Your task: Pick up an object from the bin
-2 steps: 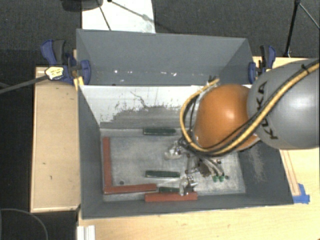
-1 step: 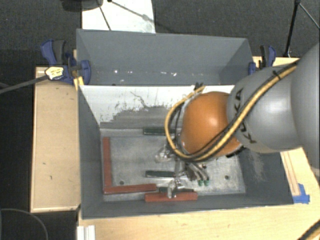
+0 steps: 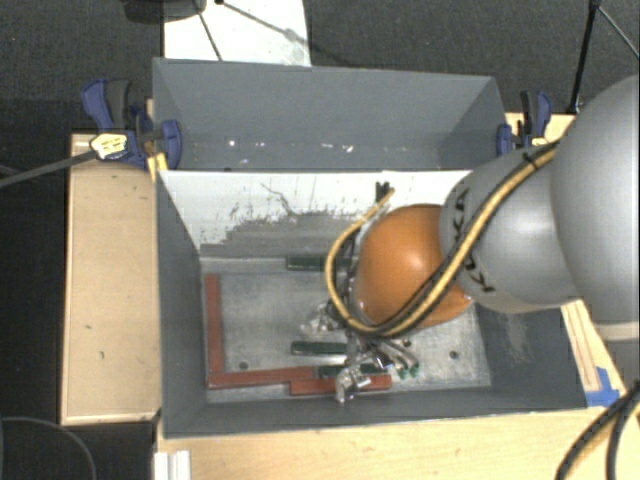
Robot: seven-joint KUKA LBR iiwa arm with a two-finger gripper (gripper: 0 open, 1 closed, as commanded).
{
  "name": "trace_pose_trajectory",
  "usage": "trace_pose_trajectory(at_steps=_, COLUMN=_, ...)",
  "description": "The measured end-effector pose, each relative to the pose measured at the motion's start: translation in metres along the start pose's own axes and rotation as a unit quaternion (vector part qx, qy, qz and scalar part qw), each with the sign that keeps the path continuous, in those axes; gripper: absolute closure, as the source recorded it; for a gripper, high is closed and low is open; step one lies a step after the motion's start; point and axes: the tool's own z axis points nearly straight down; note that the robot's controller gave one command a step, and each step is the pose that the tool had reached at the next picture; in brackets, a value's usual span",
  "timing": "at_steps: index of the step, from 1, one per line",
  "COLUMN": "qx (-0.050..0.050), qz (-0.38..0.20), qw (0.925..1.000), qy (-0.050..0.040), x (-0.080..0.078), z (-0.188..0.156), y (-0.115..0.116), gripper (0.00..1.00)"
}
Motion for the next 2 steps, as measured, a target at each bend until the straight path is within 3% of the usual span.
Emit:
trace_pose_trajectory(at_steps=1, qx=0.000, qz=0.052, qw=0.9985, qy=-0.0139, x=-0.0103, z=0.0131, y=0.0008, gripper=1.00)
trace_pose_trajectory(at_steps=2, qx=0.000, qz=0.061, qw=0.9981, qy=-0.0125, x=-0.0095, z=0.0114, y=0.0012, gripper=1.00)
